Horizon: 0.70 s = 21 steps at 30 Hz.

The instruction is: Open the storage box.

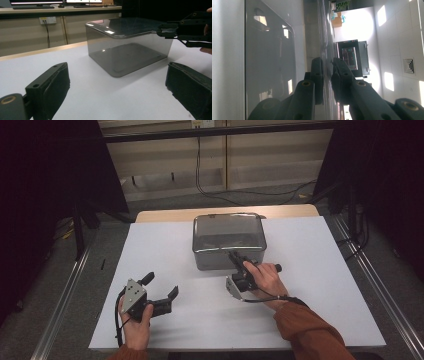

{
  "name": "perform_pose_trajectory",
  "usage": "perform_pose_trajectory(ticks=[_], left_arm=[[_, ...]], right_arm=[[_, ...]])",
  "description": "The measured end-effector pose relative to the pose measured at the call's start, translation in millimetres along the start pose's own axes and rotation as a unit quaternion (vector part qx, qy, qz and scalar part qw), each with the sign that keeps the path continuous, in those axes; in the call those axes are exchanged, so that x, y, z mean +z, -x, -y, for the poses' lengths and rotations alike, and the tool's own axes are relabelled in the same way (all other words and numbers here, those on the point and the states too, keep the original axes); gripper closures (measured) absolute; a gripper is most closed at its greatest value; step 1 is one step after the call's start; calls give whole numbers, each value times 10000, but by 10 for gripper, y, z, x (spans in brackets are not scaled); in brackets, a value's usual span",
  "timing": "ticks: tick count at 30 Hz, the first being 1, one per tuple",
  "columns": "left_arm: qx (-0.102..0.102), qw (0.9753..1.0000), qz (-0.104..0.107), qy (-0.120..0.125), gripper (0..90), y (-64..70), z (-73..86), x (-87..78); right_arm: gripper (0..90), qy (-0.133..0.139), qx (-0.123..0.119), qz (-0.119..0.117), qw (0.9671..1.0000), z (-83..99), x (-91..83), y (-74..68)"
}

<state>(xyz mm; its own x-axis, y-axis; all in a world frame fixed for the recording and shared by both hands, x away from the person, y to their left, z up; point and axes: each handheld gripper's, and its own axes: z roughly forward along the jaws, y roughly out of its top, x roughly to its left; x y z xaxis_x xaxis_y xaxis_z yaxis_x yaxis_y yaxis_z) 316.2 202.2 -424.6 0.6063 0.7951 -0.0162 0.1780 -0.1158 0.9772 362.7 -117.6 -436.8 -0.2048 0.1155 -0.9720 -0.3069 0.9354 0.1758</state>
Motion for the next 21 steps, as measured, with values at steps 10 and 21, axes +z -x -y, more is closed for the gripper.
perform_pose_trajectory(ticks=[10,21], left_arm=[[-144,9995,262,-96,33,-9,-37,154],[-60,9993,365,-86,22,-18,-81,291]], right_arm=[[796,30,49,-17,10000,8,0,19],[799,65,110,-19,9999,1,10,102]])
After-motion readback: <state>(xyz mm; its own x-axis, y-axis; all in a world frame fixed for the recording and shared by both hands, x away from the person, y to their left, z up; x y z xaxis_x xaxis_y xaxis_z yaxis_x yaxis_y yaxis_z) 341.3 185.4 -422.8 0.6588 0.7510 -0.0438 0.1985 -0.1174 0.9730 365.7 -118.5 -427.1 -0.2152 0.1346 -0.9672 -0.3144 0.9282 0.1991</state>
